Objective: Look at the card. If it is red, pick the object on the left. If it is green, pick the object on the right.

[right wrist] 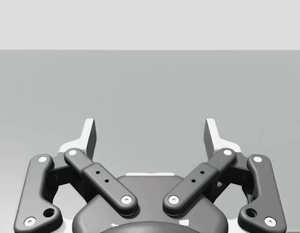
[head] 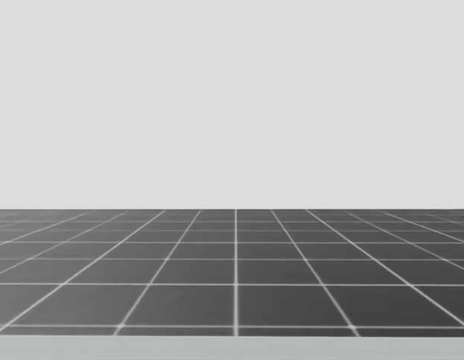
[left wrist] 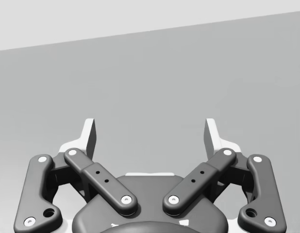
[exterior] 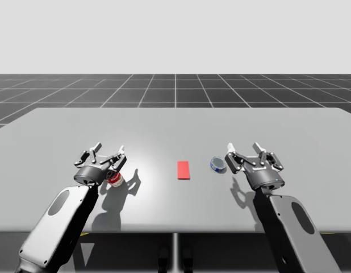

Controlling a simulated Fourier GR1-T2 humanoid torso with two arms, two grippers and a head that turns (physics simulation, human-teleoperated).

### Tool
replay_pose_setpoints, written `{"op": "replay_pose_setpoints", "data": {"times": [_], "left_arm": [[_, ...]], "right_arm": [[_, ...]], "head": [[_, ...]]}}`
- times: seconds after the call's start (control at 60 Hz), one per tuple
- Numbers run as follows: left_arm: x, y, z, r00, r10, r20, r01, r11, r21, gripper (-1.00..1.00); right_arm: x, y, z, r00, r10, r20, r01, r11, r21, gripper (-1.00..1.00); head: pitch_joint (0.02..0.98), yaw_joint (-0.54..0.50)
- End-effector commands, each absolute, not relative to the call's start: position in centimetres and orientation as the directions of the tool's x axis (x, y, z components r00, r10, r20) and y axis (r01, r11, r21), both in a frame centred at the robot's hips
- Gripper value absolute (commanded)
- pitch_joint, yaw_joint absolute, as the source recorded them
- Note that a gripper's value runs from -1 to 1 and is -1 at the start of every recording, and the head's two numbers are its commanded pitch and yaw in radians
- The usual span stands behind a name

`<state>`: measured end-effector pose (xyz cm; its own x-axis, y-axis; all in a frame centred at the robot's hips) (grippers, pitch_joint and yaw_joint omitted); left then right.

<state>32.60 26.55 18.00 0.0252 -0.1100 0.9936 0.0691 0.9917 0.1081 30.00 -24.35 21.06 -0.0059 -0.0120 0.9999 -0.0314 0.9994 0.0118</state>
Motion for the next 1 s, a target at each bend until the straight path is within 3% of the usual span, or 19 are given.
{"op": "replay_pose_setpoints", "data": {"times": [0.017,0.183,0.317,0.75,1.0], "left_arm": [[32.6,26.5,17.9,0.027,-0.112,0.993,0.071,0.991,0.110,-1.00],[32.6,26.7,18.0,0.025,-0.108,0.994,0.067,0.992,0.106,-1.00],[32.6,26.8,18.1,0.015,-0.105,0.994,0.065,0.993,0.104,-1.00],[32.4,27.2,18.9,-0.092,-0.104,0.990,0.065,0.992,0.110,-1.00],[32.4,27.3,19.1,-0.108,-0.100,0.989,0.066,0.992,0.108,-1.00]], "right_arm": [[29.7,-24.3,20.9,-0.021,-0.024,0.9995,0.030,0.999,0.024,-1.00],[29.9,-24.4,21.0,0.007,-0.007,1.0000,-0.023,1.000,0.007,-1.00],[30.0,-24.5,21.0,-0.004,-0.002,1.0000,0.000,1.000,0.002,-1.00],[30.2,-24.6,20.9,-0.028,0.022,0.9994,0.009,1.000,-0.022,-1.00],[30.3,-24.7,20.9,-0.033,0.028,0.9991,0.012,1.000,-0.028,-1.00]], "head": [[0.064,0.01],[0.098,0.01],[0.161,0.00],[0.481,0.00],[0.645,0.00]]}}
